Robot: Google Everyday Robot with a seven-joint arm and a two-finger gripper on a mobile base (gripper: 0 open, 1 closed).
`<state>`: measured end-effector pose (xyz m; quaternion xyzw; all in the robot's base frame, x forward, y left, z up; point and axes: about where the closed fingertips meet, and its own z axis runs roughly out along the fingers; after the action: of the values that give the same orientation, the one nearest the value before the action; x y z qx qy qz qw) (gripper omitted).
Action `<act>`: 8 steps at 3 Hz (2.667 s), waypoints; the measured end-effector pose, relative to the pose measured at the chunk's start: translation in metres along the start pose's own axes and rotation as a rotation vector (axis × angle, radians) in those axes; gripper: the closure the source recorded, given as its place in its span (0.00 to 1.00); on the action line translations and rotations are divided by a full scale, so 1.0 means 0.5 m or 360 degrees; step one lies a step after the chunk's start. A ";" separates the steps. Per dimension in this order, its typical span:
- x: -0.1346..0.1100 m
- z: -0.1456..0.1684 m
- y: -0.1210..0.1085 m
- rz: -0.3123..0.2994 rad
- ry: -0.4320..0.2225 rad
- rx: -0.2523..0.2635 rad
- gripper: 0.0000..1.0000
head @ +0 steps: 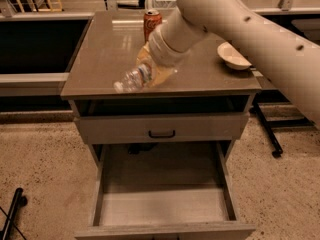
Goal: Pick water bottle from middle drawer and place on counter
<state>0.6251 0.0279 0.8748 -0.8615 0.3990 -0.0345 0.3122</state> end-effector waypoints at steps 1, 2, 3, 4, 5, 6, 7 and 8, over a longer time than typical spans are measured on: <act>0.051 -0.011 -0.109 0.0128 0.0085 0.0073 0.88; 0.112 0.027 -0.166 0.0300 0.0228 0.0125 0.65; 0.150 0.080 -0.190 0.0412 0.0280 0.0075 0.42; 0.149 0.081 -0.193 0.0412 0.0277 0.0073 0.19; 0.149 0.082 -0.193 0.0412 0.0277 0.0073 0.00; 0.149 0.082 -0.193 0.0412 0.0277 0.0073 0.00; 0.163 0.055 -0.186 0.0416 0.0270 0.0009 0.00; 0.212 -0.068 -0.141 0.0494 0.0291 -0.0045 0.00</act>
Offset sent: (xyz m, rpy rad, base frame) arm 0.1515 0.0054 0.0180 0.0078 -0.0446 -0.4430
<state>0.7335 -0.0302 0.9219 -0.7872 0.5542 -0.0583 0.2641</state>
